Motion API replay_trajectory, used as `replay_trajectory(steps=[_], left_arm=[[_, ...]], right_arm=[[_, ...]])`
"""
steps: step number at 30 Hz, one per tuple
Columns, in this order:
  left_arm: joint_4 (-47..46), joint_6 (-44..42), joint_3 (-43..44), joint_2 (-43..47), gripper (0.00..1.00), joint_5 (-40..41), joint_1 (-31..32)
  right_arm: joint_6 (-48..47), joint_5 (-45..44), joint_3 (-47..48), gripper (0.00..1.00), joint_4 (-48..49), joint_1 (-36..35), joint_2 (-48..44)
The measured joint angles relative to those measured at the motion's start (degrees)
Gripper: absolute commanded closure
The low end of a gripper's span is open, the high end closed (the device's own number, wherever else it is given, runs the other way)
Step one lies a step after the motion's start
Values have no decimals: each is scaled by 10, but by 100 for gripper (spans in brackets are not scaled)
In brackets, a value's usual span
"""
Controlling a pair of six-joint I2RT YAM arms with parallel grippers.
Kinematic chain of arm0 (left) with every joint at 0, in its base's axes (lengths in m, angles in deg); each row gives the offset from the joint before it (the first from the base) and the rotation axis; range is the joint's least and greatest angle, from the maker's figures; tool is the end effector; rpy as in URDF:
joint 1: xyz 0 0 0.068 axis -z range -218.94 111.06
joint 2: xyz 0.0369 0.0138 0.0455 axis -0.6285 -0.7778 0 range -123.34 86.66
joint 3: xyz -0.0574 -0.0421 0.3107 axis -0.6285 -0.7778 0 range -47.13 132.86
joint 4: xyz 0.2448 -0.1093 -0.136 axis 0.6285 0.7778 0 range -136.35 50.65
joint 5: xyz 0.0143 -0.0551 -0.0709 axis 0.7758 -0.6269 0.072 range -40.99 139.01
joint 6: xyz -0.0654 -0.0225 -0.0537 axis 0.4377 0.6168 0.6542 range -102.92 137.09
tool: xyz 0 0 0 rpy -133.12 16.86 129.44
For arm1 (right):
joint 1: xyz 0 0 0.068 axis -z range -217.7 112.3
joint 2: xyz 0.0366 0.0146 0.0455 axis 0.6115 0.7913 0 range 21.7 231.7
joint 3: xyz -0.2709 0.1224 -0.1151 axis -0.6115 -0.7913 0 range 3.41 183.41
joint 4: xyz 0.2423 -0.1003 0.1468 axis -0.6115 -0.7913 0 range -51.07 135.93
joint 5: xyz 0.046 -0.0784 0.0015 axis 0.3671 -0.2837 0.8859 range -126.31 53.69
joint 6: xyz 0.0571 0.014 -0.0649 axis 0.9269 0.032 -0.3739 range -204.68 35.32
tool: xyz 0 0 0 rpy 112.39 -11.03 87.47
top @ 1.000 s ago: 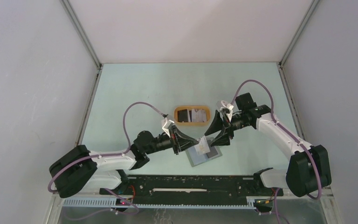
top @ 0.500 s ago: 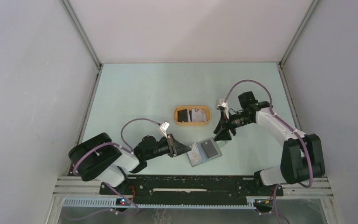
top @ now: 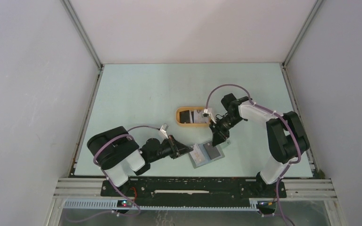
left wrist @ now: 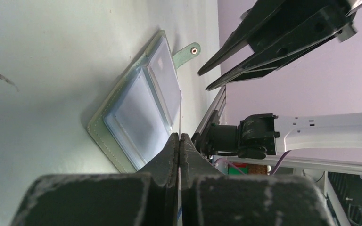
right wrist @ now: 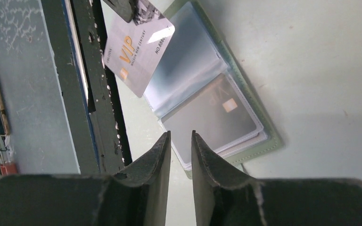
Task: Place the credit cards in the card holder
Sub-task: Insert the credit card into the card holder.
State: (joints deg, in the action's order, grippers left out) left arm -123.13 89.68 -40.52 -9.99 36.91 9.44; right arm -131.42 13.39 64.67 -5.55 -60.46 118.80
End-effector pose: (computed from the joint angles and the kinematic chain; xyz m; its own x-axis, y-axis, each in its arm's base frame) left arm 0.1618 -0.2065 0.1019 -0.8724 -0.4228 -0.2454 0.1140 0.3121 -0.9432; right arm 0.2827 0.1829 0.1792 -0.4250 -0.6892 -0.5868 -0.8648 0.1177 0.4880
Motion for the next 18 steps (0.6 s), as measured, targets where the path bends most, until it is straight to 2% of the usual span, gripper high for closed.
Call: replay_trajectory(steps=[7,18], left_arm=[[-16,11,12,-28,100,0,-3],[-23,7,45,-63,100,0,-3]], right_arm=[[16,-51,0,80,0,-33,33],[28,-89,0,83,2,-43,48]])
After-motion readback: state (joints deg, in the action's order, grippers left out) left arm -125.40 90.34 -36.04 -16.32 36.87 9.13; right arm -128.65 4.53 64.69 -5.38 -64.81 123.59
